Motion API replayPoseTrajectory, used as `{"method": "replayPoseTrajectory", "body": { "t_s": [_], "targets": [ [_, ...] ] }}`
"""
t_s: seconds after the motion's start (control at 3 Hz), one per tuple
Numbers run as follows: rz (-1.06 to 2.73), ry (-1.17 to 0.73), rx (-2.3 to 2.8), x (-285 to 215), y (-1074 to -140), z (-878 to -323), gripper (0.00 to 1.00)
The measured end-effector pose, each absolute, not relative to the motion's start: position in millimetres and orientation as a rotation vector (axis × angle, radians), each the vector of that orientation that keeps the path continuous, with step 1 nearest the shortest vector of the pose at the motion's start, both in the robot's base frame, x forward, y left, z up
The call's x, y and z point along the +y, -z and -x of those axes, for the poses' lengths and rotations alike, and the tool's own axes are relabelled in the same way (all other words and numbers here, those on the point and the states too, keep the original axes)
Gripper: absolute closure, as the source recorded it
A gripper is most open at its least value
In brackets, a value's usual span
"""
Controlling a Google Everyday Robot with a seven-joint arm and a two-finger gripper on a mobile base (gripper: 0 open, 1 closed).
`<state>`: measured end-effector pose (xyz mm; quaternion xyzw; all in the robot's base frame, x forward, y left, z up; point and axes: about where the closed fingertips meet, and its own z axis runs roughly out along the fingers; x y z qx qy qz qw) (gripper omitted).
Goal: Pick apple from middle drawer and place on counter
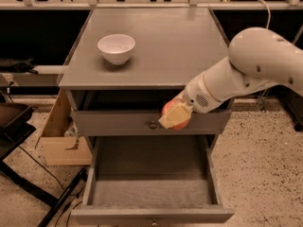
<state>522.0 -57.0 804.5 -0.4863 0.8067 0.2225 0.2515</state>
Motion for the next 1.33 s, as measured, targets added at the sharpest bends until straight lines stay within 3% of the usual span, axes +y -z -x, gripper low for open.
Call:
{"method": "replayPoseTrajectory", "body": {
  "t_s": [0.33,0.67,1.33],
  "targets": [
    [1.338,-0.609,2.17,-50.5,-835.7,-505.3,1.0],
    [1.286,-0.574,2.191,-55.7,-870.9,-529.3,1.0],
    [0.982,-0.509,2.225,-86.3,-914.5,-640.5,1.0]
  ]
}}
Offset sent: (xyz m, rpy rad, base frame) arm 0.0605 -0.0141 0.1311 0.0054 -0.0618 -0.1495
